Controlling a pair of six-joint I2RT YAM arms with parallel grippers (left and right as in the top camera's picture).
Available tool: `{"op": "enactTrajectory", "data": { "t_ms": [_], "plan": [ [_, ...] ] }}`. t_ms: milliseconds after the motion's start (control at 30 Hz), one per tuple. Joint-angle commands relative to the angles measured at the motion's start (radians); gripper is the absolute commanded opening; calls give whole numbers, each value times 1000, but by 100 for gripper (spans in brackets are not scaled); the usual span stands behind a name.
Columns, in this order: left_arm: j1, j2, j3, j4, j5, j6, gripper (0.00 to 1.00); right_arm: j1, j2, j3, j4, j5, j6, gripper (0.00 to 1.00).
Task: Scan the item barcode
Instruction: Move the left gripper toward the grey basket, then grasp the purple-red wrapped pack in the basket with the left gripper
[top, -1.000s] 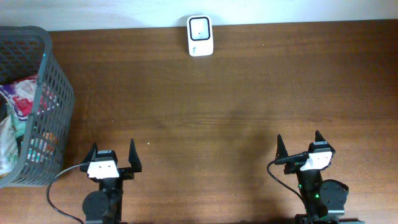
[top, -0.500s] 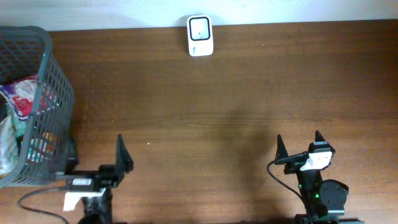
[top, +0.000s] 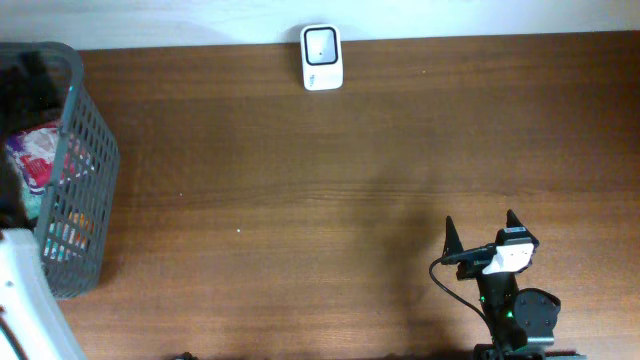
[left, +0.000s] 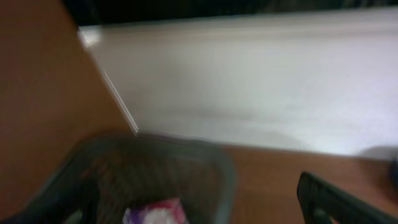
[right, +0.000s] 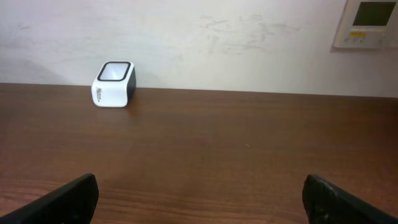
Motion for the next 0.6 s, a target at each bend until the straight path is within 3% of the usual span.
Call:
{"op": "enactTrajectory", "data": {
  "t_ms": [0,67,200,333,567],
  "plan": [
    [121,71,30,-103,-19,-8,99,5,-6,-8,-3,9,-6,99],
    [240,87,30,-109,-29,-26,99,5,-6,-8,-3,9,-6,98],
    [345,159,31,-165,-33,-34,99,5,-6,-8,-3,9,-6,99],
    [348,348,36,-264,-29,3,99,5,-6,-8,-3,9,-6,99],
    [348,423,36,-171,-13,11,99,5,-6,-8,-3,9,-6,99]
  ]
}}
